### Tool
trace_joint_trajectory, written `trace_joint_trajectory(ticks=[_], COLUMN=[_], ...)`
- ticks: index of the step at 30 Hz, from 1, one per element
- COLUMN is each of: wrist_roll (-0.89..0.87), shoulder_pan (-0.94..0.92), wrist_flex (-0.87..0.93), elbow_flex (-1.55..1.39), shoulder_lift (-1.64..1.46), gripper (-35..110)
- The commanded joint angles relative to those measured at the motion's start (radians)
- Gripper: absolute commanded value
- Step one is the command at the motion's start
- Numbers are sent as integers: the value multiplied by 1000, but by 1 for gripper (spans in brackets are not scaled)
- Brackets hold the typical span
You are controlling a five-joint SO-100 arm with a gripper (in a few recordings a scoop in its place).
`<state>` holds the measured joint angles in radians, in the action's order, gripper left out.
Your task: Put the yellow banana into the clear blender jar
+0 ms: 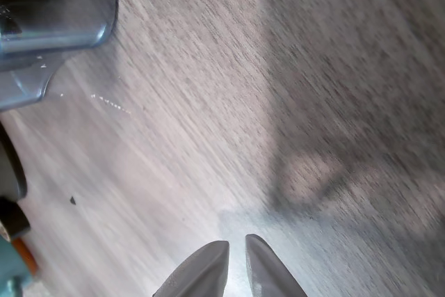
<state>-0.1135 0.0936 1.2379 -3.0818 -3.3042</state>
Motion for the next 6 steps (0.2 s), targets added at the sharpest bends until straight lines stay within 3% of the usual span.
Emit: trace_joint_trajectory(ticks=[1, 6], wrist_roll=[-3, -3], shoulder_pan=[-3, -3], wrist_flex=[8, 8], elbow_flex=[-11, -11], shoulder_lift=[-32, -32], gripper=[0, 0])
